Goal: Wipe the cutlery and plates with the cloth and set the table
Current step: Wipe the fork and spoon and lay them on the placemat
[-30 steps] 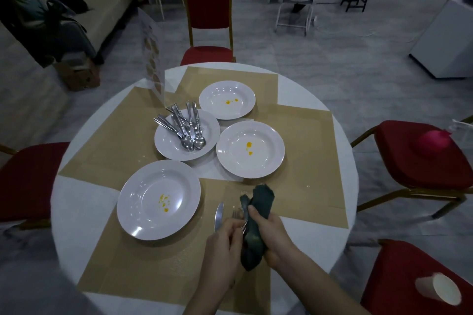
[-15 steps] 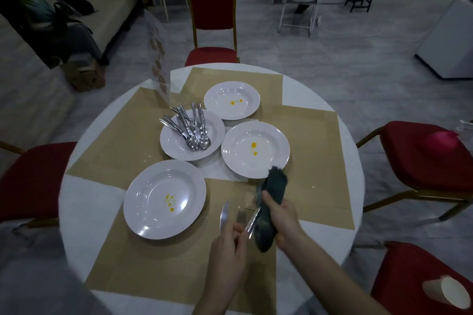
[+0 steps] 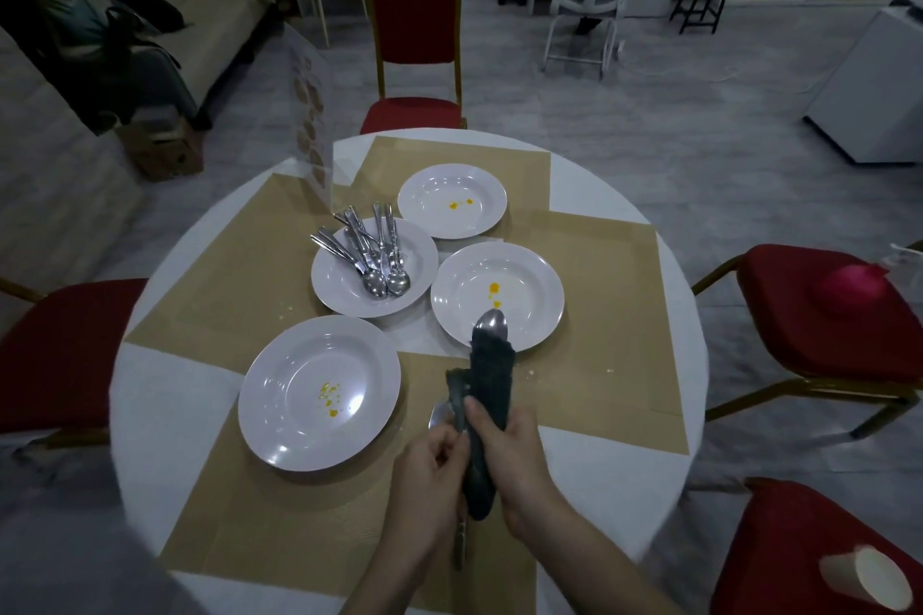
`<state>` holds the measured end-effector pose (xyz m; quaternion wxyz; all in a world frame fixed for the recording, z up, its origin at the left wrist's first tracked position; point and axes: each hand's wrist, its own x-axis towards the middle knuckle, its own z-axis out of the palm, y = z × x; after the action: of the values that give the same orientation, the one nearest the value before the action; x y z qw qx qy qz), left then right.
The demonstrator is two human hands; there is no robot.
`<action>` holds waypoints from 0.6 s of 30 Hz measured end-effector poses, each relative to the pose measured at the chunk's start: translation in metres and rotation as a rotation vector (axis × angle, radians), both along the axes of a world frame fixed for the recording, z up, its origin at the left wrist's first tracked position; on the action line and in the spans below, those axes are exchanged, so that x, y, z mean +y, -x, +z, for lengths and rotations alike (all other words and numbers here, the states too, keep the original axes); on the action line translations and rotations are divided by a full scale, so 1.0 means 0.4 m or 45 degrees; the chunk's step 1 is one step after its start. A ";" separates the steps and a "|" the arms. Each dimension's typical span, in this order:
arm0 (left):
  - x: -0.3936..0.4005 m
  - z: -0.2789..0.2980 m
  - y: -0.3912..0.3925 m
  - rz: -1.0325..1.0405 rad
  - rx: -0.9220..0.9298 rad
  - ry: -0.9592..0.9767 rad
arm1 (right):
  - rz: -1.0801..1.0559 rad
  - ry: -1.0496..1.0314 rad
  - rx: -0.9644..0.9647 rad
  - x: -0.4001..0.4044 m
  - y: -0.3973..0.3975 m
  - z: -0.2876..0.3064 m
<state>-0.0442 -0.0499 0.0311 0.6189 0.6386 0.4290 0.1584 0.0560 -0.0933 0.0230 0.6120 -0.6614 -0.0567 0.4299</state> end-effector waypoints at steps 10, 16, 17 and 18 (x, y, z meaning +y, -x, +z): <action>-0.006 0.014 0.009 -0.080 -0.048 0.036 | 0.034 -0.051 -0.031 0.012 -0.021 0.043; -0.027 -0.005 0.040 -0.097 0.015 0.015 | 0.096 -0.020 0.052 0.034 -0.079 0.034; -0.027 -0.001 0.038 -0.105 0.018 0.006 | 0.095 -0.033 0.056 0.043 -0.096 0.037; -0.022 0.005 0.036 -0.114 0.019 -0.003 | 0.092 -0.037 0.043 0.052 -0.104 0.037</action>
<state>-0.0587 -0.0587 0.0332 0.6214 0.6589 0.4046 0.1262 0.0977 -0.0726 0.0377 0.6066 -0.6426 -0.0765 0.4618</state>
